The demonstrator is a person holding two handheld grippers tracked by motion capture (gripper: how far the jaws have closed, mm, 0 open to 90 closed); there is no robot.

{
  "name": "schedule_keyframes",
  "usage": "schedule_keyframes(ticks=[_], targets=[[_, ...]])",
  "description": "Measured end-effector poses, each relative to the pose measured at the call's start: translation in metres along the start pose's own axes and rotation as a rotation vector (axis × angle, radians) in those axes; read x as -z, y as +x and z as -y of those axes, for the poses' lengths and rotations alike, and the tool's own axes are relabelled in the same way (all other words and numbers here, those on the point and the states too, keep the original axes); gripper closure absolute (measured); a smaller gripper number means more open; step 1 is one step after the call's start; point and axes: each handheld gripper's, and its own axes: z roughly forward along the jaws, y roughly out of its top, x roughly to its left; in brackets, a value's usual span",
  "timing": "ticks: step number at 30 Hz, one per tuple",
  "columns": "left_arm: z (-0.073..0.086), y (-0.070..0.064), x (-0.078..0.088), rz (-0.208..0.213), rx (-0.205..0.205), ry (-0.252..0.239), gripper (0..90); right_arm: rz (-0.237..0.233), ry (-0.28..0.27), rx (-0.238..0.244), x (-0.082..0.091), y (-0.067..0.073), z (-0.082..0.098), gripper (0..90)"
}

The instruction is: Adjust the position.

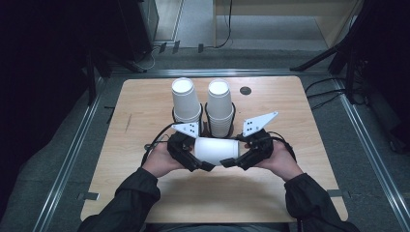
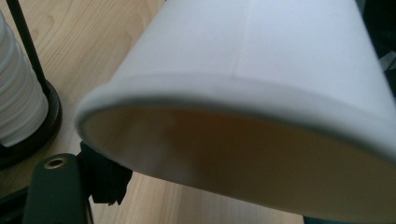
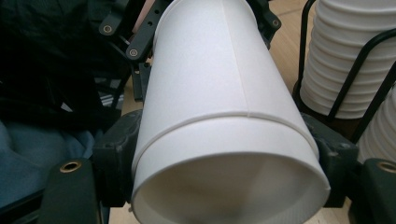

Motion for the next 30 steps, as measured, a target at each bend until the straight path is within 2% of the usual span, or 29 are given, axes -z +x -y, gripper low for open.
schedule_keyframes(ticks=[3,6,8,9,10,11,12,13,15,16,18,19,20,21,22,23,24,25,28,29,30], targets=[[0.0,0.0,0.0,0.002,0.003,0.008,18.5,-0.003,-0.004,-0.002,0.002,0.0,0.0,25.2],[0.001,0.002,0.002,-0.021,0.012,0.027,19.1,0.02,0.021,-0.003,0.002,0.0,0.001,19.2],[0.002,0.003,0.003,-0.016,0.019,0.035,19.2,0.026,0.026,-0.007,0.002,0.0,0.001,18.2],[0.002,0.003,0.005,-0.03,0.02,0.039,19.2,0.038,0.031,-0.003,0.003,0.0,0.002,17.6],[0.003,0.006,0.008,0.009,0.042,0.055,19.2,0.048,0.048,-0.004,0.004,0.0,0.002,15.7],[0.003,0.006,0.008,0.009,0.042,0.055,19.2,0.048,0.048,-0.004,0.004,0.0,0.002,15.7],[0.005,0.007,0.011,-0.02,0.052,0.069,19.2,0.065,0.069,0.0,0.005,0.0,0.004,14.9],[0.005,0.007,0.011,-0.02,0.052,0.069,19.2,0.065,0.069,0.0,0.005,0.0,0.004,14.9],[0.006,0.008,0.014,-0.056,0.043,0.094,19.2,0.082,0.102,-0.004,0.006,0.001,0.007,14.8],[0.006,0.008,0.014,-0.056,0.043,0.094,19.2,0.087,0.109,-0.002,0.005,0.0,0.008,14.8],[0.007,0.009,0.015,-0.098,0.03,0.127,19.2,0.094,0.127,-0.002,0.004,0.0,0.01,14.8],[0.007,0.009,0.015,-0.098,0.03,0.127,19.1,0.094,0.127,-0.002,0.004,0.0,0.01,14.8],[0.007,0.008,0.014,-0.117,0.021,0.142,19.1,0.099,0.135,-0.001,0.003,0.0,0.011,14.8],[0.007,0.009,0.013,-0.113,0.028,0.157,19.1,0.105,0.147,0.001,0.002,0.0,0.012,14.9],[0.007,0.009,0.011,-0.126,0.029,0.191,19.1,0.114,0.164,0.006,0.0,0.0,0.013,14.9],[0.007,0.009,0.011,-0.126,0.029,0.191,19.2,0.114,0.164,0.006,0.0,0.0,0.013,14.9],[0.007,0.01,0.01,-0.131,0.026,0.222,19.1,0.125,0.179,0.015,-0.002,-0.001,0.015,15.1],[0.007,0.01,0.009,-0.143,0.025,0.23,19.1,0.125,0.179,0.015,-0.002,-0.001,0.015,15.1],[0.008,0.009,0.005,-0.166,0.009,0.262,19.1,0.134,0.193,0.017,-0.005,-0.002,0.016,15.4],[0.008,0.009,0.003,-0.181,-0.007,0.286,19.1,0.141,0.205,0.017,-0.006,-0.003,0.017,15.5],[0.008,0.009,0.003,-0.181,-0.007,0.286,19.1,0.141,0.205,0.017,-0.006,-0.003,0.017,15.5]])
